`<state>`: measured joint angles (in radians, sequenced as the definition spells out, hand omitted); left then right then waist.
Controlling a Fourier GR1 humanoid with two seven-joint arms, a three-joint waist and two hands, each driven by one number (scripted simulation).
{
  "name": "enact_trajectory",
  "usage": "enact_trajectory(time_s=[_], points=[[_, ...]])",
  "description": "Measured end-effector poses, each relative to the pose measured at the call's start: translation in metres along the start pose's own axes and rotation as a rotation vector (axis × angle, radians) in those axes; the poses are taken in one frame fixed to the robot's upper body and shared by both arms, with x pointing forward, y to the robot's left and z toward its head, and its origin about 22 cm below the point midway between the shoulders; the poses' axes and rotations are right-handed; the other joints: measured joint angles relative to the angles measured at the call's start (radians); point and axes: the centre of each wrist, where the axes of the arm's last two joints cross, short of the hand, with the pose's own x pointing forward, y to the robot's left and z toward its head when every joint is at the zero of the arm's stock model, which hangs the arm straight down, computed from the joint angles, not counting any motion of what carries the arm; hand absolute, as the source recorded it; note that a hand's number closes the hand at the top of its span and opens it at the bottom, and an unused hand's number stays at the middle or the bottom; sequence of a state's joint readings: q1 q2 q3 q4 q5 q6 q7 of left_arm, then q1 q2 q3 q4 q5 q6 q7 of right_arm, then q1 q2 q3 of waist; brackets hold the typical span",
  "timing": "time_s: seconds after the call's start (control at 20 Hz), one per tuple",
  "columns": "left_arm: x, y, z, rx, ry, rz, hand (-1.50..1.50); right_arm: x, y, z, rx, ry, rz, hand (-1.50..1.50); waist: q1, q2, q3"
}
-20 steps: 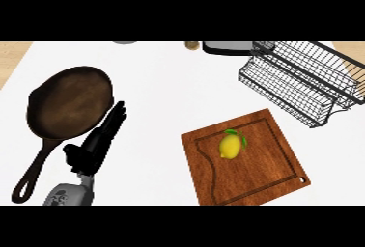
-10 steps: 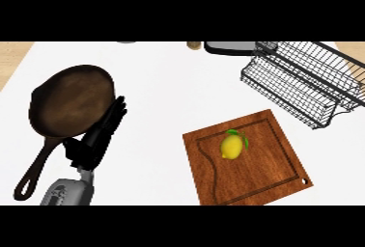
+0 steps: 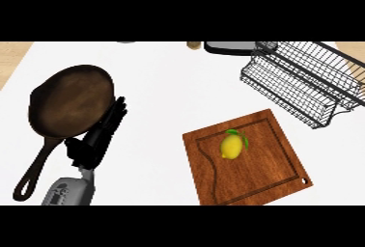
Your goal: Pick the cupcake from the cutting board and place it in the tiered basket
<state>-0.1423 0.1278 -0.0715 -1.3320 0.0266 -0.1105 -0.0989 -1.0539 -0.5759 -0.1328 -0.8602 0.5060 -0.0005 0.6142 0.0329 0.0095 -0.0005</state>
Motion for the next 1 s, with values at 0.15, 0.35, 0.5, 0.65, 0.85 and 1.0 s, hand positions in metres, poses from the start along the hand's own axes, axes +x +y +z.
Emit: enact_trajectory(time_s=[0.15,0.35,0.5,0.65,0.85,1.0], points=[[0.003,-0.001,-0.002,-0.005,0.0,0.003,0.0,0.003,0.015,-0.007,0.029,-0.005,-0.032,1.5,-0.002,-0.001,0.0],[0.0,-0.009,0.0,0.0,-0.001,-0.004,0.0,0.013,0.032,-0.01,0.071,0.002,-0.099,1.5,-0.005,-0.002,0.001],[0.004,-0.006,0.0,-0.001,-0.002,0.0,0.0,0.013,0.041,-0.014,0.107,0.05,-0.172,1.5,-0.002,-0.001,0.001],[0.002,-0.006,0.001,0.007,0.004,-0.006,0.0,0.013,0.043,-0.017,0.175,0.154,-0.279,-1.5,-0.007,-0.003,0.0],[0.005,-0.003,-0.002,0.01,0.003,0.004,0.0,0.019,0.047,-0.017,0.223,0.227,-0.395,-1.5,-0.011,-0.003,0.001],[0.0,-0.004,0.002,0.014,0.006,0.006,0.0,0.018,0.046,-0.017,0.206,0.236,-0.459,-1.5,-0.016,-0.005,0.001]])
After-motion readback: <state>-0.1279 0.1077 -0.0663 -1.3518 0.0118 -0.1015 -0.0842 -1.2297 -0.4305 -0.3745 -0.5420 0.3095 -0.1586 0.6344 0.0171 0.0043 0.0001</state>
